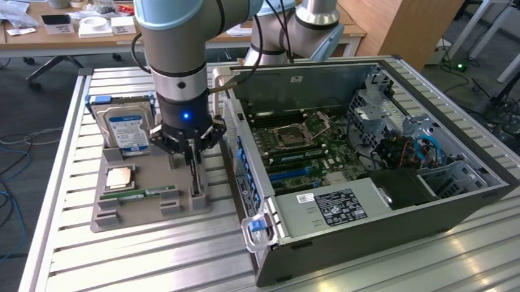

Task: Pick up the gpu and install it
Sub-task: 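Pick up the gpu and move the gpu toward the slot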

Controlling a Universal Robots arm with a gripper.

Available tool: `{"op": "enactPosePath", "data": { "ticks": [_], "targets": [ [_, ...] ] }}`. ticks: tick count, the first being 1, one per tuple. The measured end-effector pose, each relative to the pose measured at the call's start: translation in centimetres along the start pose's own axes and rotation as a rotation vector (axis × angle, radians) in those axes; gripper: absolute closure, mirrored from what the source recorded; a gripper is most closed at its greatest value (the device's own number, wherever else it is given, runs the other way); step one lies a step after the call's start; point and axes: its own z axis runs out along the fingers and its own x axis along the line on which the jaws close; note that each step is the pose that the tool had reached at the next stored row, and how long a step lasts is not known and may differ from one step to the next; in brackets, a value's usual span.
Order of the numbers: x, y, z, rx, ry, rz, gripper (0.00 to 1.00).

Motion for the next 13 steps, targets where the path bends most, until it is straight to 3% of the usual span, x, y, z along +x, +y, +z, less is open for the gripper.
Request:
{"op": "enactPosePath", "data": {
  "ticks": [6,13],
  "targets": [
    [0.0,0.07,-1.55,-0.0001,0.0000,0.000,0.74],
    [-0.1,0.18,-4.21,0.0000,0.0000,0.000,0.74]
  ]
}}
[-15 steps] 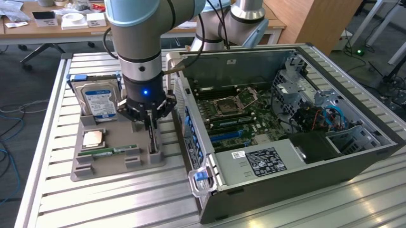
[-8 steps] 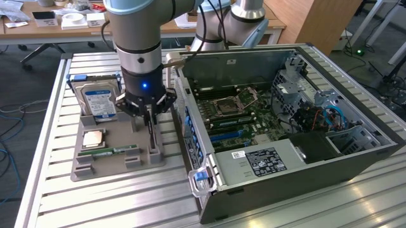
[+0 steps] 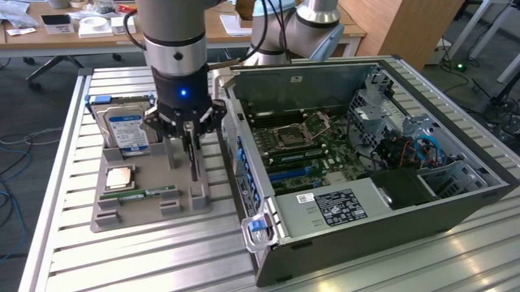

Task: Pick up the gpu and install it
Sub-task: 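Pick up the gpu and move the gpu toward the slot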

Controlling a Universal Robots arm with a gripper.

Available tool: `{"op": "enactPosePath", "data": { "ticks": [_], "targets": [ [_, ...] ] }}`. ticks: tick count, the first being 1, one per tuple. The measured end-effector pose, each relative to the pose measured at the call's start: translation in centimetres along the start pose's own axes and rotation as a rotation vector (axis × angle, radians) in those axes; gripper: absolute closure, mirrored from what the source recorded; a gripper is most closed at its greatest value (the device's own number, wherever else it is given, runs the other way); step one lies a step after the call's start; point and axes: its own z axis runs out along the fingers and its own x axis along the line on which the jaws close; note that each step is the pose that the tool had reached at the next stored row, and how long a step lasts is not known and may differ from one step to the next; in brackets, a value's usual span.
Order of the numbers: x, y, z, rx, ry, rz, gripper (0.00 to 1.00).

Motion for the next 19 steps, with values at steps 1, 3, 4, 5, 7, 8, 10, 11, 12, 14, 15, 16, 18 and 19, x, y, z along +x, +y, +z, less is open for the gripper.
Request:
{"op": "enactPosePath", "data": {
  "ticks": [1,3,4,5,7,8,10,11,12,14,15,16,18,19],
  "targets": [
    [0.0,0.02,-0.42,-0.0001,-0.0001,0.000,0.74],
    [0.0,0.06,-1.33,0.0000,-0.0001,0.000,0.74],
    [0.0,0.08,-1.75,0.0000,0.0000,0.000,0.74],
    [0.0,0.09,-2.13,0.0000,0.0000,0.000,0.74],
    [-0.1,0.13,-2.90,0.0000,-0.0001,0.000,0.74],
    [-0.1,0.15,-3.30,0.0000,-0.0001,0.000,0.74],
    [-0.1,0.19,-4.18,0.0001,0.0000,0.000,0.74],
    [-0.1,0.20,-4.58,0.0002,0.0000,0.000,0.74],
    [-0.1,0.22,-4.96,0.0002,-0.0001,0.000,0.74],
    [-0.1,0.25,-5.67,0.0002,0.0000,0.000,0.74],
    [-0.1,0.27,-5.97,0.0002,0.0000,0.000,0.74],
    [-0.2,0.28,-6.26,0.0003,0.0000,0.000,0.74],
    [-0.2,0.30,-6.67,0.0003,-0.0001,0.000,0.74],
    [-0.2,0.30,-6.76,0.0003,-0.0001,0.000,0.74]
  ]
}}
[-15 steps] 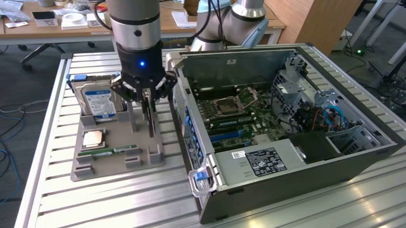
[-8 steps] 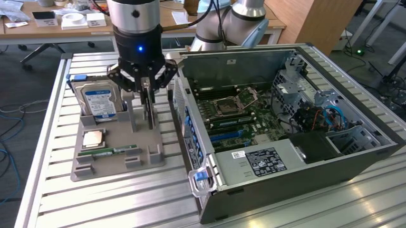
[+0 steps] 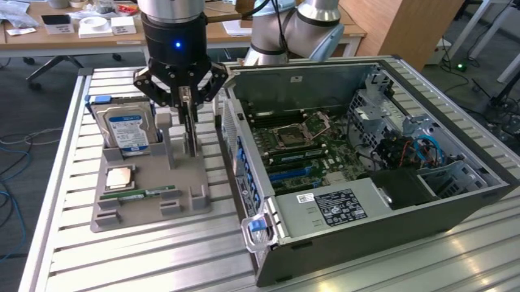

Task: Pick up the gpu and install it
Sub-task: 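Pick up the gpu and move the gpu toward the slot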

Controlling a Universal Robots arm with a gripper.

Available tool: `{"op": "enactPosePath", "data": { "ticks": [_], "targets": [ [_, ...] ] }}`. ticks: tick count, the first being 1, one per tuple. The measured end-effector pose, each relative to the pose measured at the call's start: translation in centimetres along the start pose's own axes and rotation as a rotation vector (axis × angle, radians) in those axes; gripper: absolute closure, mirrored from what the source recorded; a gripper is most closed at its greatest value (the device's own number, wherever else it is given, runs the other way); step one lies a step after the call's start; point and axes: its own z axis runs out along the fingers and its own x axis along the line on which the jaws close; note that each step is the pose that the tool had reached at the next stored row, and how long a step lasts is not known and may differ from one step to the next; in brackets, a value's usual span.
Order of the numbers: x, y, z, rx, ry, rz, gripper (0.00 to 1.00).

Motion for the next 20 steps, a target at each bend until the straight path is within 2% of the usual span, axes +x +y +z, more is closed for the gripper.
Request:
{"op": "enactPosePath", "data": {
  "ticks": [9,20],
  "targets": [
    [0.0,0.01,-0.21,0.0010,0.0002,0.000,0.74],
    [-0.1,0.12,-2.72,0.0011,0.0000,0.000,0.74]
  ]
}}
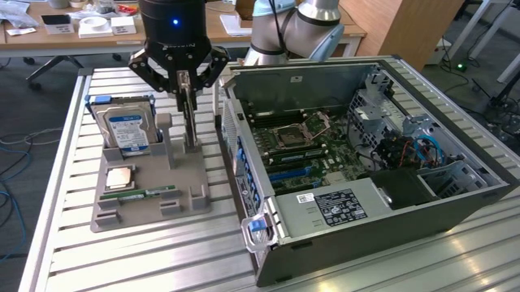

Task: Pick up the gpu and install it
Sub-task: 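Pick up the gpu and move the gpu toward the slot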

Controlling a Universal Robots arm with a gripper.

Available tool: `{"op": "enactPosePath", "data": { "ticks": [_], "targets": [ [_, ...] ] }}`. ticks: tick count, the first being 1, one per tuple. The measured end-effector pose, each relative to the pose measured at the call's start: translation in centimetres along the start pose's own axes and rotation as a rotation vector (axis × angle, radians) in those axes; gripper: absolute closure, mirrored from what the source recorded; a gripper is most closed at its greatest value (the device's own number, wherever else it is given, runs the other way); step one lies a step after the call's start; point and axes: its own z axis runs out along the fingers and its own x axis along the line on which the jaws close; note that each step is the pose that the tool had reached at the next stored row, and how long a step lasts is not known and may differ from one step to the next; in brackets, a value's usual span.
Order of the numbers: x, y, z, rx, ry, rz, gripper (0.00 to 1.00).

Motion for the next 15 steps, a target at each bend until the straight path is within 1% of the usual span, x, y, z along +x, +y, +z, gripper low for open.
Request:
{"op": "enactPosePath", "data": {
  "ticks": [4,15],
  "targets": [
    [-0.01,0.01,-0.42,-0.0001,-0.0001,0.000,0.74],
    [-0.01,0.03,-0.61,0.0000,0.0000,0.000,0.74]
  ]
}}
